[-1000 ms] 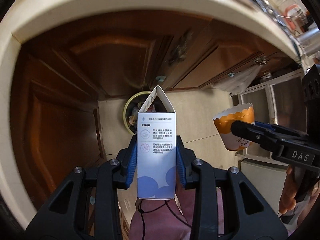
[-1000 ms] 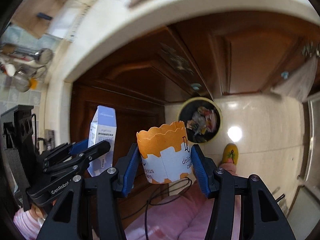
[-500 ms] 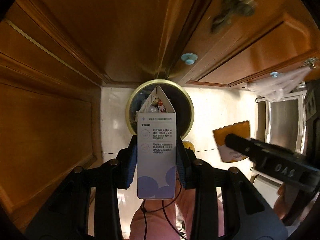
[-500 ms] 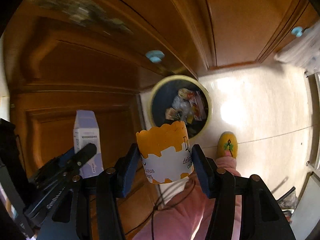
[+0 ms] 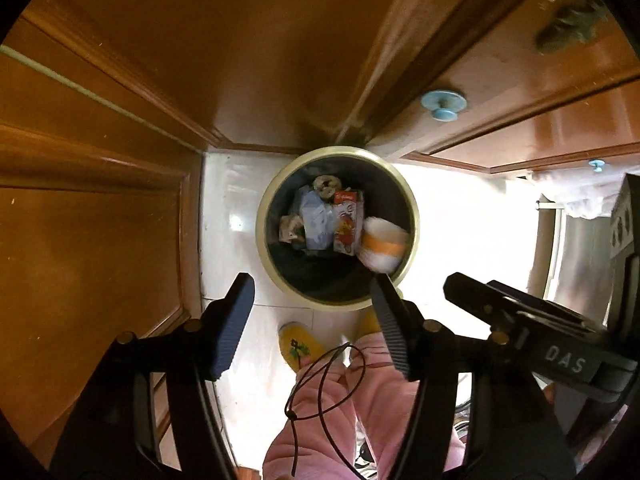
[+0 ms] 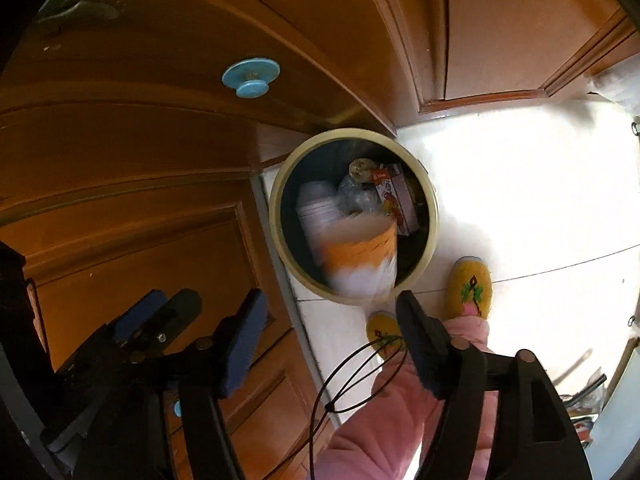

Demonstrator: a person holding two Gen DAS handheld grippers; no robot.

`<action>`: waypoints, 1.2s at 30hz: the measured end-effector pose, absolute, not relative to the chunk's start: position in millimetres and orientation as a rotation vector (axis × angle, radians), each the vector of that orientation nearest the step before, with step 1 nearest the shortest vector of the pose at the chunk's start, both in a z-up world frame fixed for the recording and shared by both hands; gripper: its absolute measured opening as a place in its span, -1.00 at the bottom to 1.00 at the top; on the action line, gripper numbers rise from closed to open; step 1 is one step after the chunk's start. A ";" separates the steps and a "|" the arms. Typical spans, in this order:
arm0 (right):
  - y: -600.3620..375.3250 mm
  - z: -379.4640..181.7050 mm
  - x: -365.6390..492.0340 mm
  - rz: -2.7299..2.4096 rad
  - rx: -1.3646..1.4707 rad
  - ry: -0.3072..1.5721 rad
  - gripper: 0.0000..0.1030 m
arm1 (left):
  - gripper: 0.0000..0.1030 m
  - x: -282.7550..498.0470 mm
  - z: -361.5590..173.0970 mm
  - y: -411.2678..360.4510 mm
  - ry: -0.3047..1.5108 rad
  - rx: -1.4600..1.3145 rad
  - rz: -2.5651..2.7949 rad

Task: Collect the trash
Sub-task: 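Raise both open tools back up toward the tissue and snack wrapper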

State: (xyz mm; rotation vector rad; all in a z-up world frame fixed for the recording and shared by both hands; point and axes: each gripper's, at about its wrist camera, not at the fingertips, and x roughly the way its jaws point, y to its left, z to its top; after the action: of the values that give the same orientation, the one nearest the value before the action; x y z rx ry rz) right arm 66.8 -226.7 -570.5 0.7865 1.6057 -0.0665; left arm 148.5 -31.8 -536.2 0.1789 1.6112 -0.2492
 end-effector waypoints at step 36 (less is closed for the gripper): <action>-181.0 -218.1 -3.8 -0.027 0.484 1.280 0.40 | 0.13 93.1 -184.5 8.9 1.266 0.124 -0.374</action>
State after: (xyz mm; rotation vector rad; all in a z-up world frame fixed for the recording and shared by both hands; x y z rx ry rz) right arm -3.8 -181.0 -218.1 0.4839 1.2797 -0.0271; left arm 93.1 8.9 -184.5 0.1238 1.2655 -0.3744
